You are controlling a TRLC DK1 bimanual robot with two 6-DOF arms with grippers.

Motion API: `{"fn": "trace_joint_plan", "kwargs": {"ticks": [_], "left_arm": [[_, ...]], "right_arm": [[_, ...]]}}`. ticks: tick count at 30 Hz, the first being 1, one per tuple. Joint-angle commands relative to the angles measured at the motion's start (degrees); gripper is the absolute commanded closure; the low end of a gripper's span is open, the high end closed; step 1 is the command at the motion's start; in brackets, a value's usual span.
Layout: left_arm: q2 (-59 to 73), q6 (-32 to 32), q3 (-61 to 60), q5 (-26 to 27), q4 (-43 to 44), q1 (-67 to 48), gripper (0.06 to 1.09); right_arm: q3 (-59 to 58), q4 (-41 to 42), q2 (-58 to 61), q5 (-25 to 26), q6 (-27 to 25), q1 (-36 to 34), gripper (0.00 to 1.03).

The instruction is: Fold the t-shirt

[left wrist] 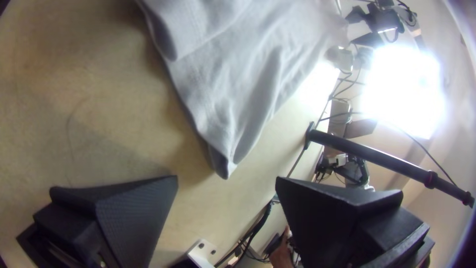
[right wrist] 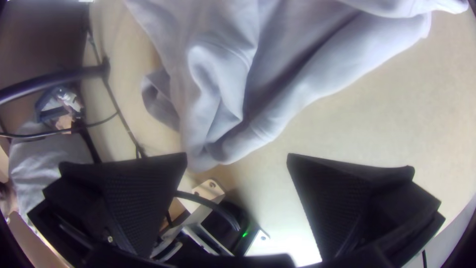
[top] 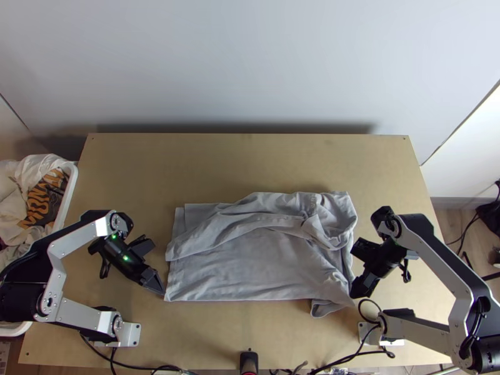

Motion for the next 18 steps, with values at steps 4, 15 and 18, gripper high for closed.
{"fn": "trace_joint_plan", "kwargs": {"ticks": [4,15,18], "left_arm": [[2.85,-7.52,0.22,2.84,6.43,-11.47,0.12],[4.96,-16.31,1.45,5.04,13.81,-22.72,0.12],[4.69,-16.22,1.63,5.04,13.81,-22.36,0.13]], "right_arm": [[-1.51,1.1,1.07,-1.0,0.13,-0.1,0.09],[-2.31,4.53,-0.6,-2.49,1.8,-0.72,0.09],[-3.01,4.62,-0.95,-3.2,1.8,-0.63,0.16]]}}
